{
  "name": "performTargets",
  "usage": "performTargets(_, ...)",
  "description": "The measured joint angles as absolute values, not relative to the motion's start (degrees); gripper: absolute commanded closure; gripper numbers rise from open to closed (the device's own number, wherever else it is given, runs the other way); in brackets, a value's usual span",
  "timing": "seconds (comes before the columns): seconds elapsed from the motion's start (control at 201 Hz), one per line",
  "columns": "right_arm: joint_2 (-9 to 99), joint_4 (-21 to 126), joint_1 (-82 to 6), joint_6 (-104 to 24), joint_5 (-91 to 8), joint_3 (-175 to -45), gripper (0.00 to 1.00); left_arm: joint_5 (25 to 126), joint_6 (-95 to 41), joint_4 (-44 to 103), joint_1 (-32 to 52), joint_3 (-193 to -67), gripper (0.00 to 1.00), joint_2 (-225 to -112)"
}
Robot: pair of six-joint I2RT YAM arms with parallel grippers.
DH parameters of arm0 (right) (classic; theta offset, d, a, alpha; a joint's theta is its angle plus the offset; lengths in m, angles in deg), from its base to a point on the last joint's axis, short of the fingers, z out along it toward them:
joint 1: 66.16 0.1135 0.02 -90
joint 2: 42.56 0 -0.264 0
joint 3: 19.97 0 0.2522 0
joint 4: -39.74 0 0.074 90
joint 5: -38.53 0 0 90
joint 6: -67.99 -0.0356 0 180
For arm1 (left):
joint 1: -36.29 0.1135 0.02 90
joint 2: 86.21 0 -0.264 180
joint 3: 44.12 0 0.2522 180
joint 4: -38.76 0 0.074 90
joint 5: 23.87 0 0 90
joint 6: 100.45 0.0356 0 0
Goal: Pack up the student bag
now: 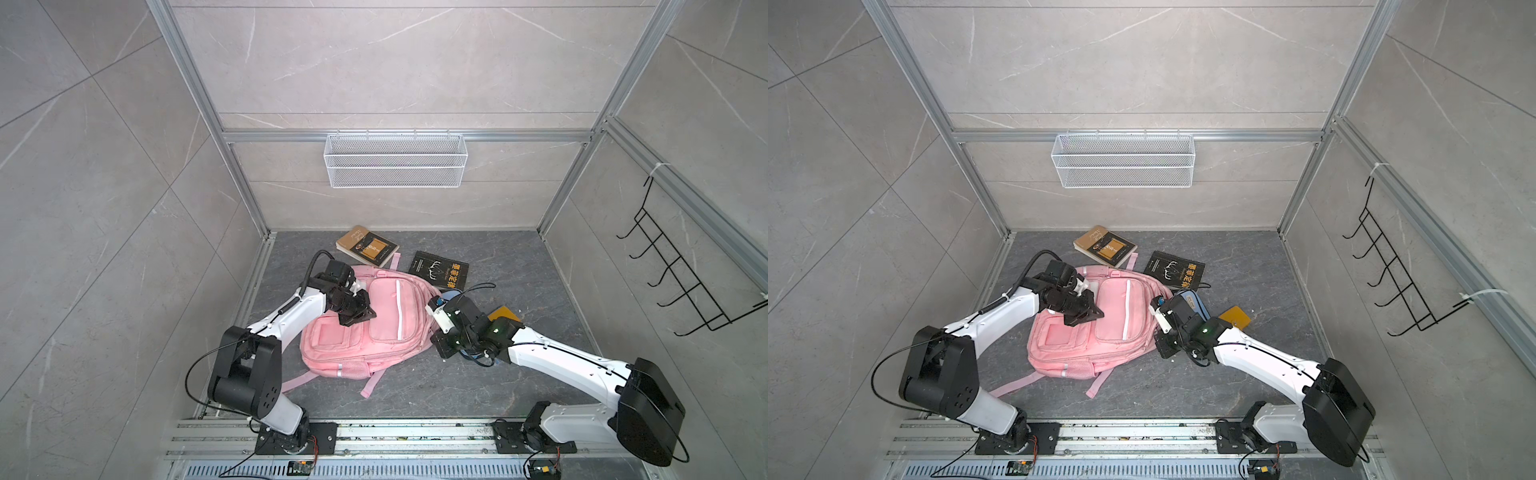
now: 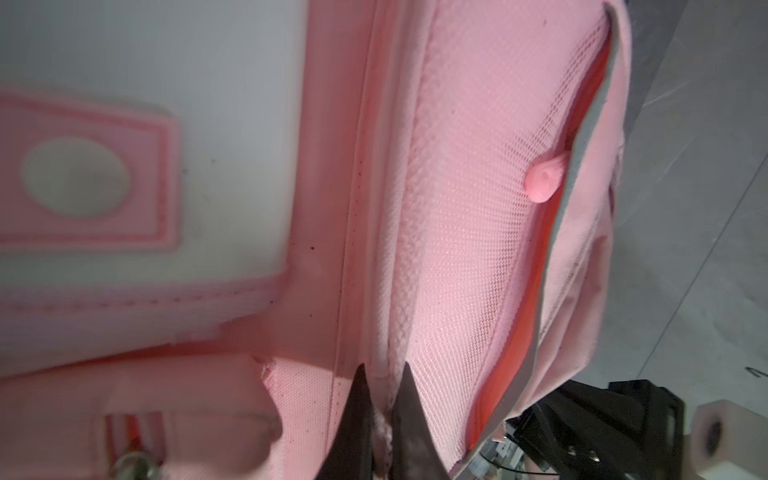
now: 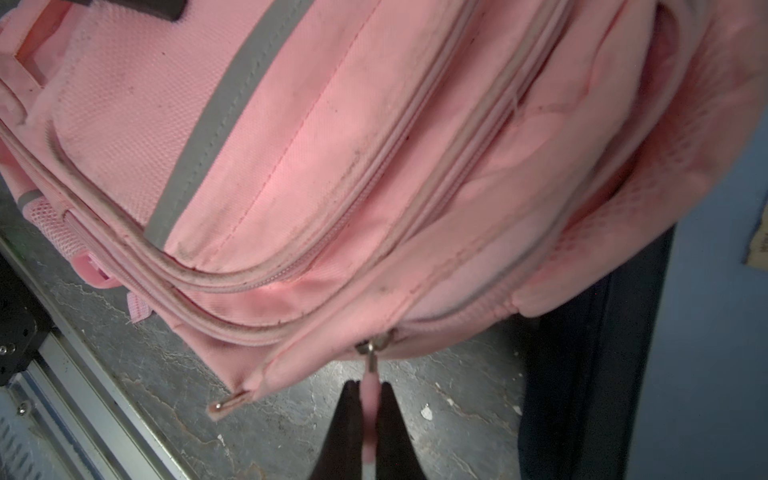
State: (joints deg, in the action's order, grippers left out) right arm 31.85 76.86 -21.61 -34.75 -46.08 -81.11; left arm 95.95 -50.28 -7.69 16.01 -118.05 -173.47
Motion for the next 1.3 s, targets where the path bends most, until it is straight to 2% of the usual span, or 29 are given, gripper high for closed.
performTargets(0.349, 30.6, 76.3, -16.2, -34.3, -47.2, -81.1, 1.0, 93.6, -68.4, -5.0, 18.7, -112.6, 1.0, -163.6)
performTargets(0.727, 38.3, 70.3, -6.7, -37.1, -48.7, -81.8, 1.0, 92.5, -81.5, -0.1, 19.7, -112.5, 1.0, -161.6)
performTargets(1.066, 47.7, 64.4, -0.6, -39.0, -47.2, -87.9, 1.0, 91.7, -85.8, 3.5, 19.9, -112.5, 1.0, -161.2)
performTargets(1.295, 49.1, 61.5, 0.2, -40.6, -45.8, -88.2, 1.0, 91.7, -85.2, 3.8, 19.9, -112.5, 1.0, -161.3)
